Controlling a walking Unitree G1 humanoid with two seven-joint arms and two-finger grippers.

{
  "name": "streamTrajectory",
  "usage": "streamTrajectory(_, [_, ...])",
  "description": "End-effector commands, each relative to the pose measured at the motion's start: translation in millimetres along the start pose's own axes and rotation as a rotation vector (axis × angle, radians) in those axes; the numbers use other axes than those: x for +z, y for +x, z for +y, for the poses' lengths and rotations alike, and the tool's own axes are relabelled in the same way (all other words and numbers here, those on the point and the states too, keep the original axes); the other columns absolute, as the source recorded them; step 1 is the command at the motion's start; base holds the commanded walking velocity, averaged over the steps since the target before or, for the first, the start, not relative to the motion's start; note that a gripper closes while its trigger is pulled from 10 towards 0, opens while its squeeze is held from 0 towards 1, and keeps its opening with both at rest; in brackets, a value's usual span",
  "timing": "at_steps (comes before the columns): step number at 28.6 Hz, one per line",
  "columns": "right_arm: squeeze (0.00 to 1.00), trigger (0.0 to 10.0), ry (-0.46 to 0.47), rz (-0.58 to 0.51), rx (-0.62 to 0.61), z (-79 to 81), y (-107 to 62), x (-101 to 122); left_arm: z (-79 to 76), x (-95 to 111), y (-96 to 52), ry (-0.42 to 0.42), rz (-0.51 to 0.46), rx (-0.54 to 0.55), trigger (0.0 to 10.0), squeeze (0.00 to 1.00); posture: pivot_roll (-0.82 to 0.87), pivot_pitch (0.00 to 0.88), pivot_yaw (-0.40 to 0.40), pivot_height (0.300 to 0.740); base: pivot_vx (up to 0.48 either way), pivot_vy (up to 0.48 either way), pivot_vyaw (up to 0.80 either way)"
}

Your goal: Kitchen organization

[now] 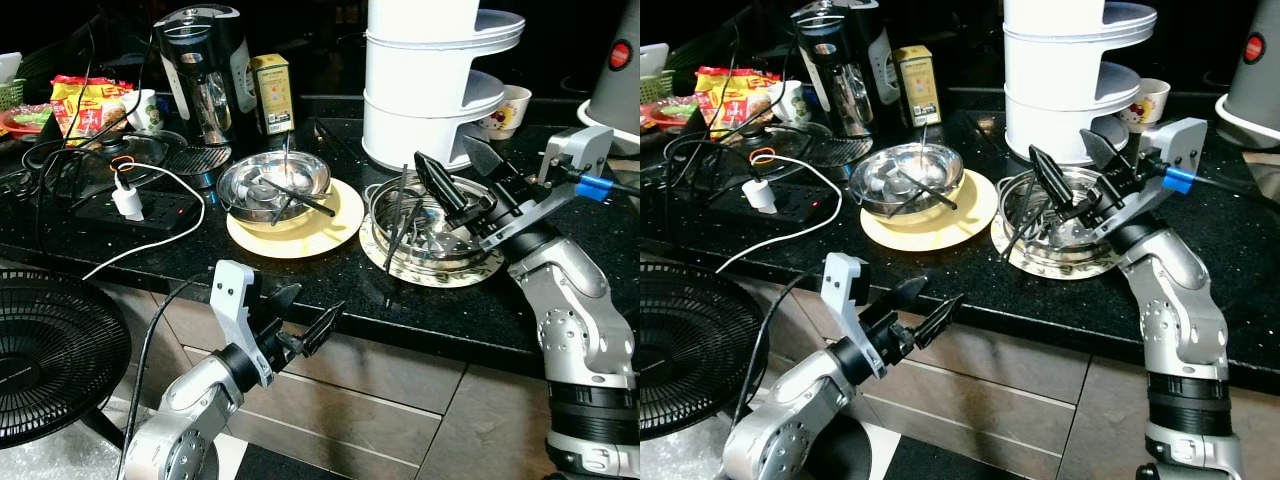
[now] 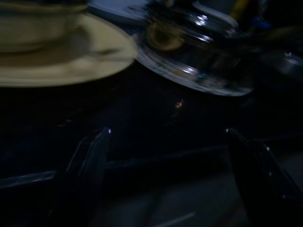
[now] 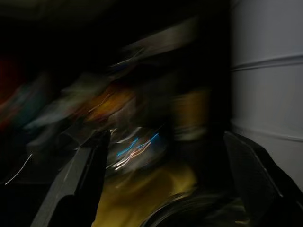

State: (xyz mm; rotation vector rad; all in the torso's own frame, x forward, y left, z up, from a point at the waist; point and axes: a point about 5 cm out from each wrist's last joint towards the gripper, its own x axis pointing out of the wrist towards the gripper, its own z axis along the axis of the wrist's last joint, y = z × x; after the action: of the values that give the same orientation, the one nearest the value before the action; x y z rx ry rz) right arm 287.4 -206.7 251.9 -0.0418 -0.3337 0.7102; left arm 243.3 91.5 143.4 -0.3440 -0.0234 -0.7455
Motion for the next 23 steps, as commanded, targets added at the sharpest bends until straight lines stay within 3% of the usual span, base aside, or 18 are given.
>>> streamTrajectory(1, [0.0, 10.0, 0.017, 0.082, 0.251, 20.4, -13.0, 2.4, 7.3, -10.3, -5.0, 0.004, 0.059, 0.037, 10.0, 0.0, -0.03, 0.0, 0.061, 0.74, 0.0, 0.0, 0.0])
streamTrajectory(8, [0.0, 10.0, 0.05, 0.16, 0.454, 35.5, -32.2, 6.6, 5.7, -11.6, -4.9, 0.008, 0.068, 0.025, 10.0, 0.0, -0.03, 0.0, 0.059, 0.74, 0.0, 0.0, 0.0])
streamTrajectory(14, [0.0, 10.0, 0.019, 0.199, 0.49, 36.6, -37.0, 8.4, 4.4, -11.6, -4.7, 0.009, 0.069, 0.019, 10.0, 0.0, -0.03, 0.0, 0.062, 0.74, 0.0, 0.0, 0.0])
streamTrajectory(15, [0.0, 10.0, 0.019, 0.199, 0.49, 36.6, -37.0, 8.4, 4.4, -11.6, -4.7, 0.009, 0.069, 0.019, 10.0, 0.0, -0.03, 0.0, 0.062, 0.74, 0.0, 0.0, 0.0])
streamTrajectory(20, [0.0, 10.0, -0.15, 0.259, 0.438, 43.8, -18.6, -1.6, 3.6, -11.7, -4.4, 0.011, 0.069, 0.013, 10.0, 0.0, -0.03, 0.0, 0.064, 0.74, 0.0, 0.0, 0.0])
streamTrajectory(23, [0.0, 10.0, -0.171, 0.254, 0.411, 41.8, -15.2, -1.2, 3.4, -11.5, -4.1, 0.011, 0.069, 0.013, 10.0, 0.0, -0.03, 0.0, 0.065, 0.74, 0.0, 0.0, 0.0])
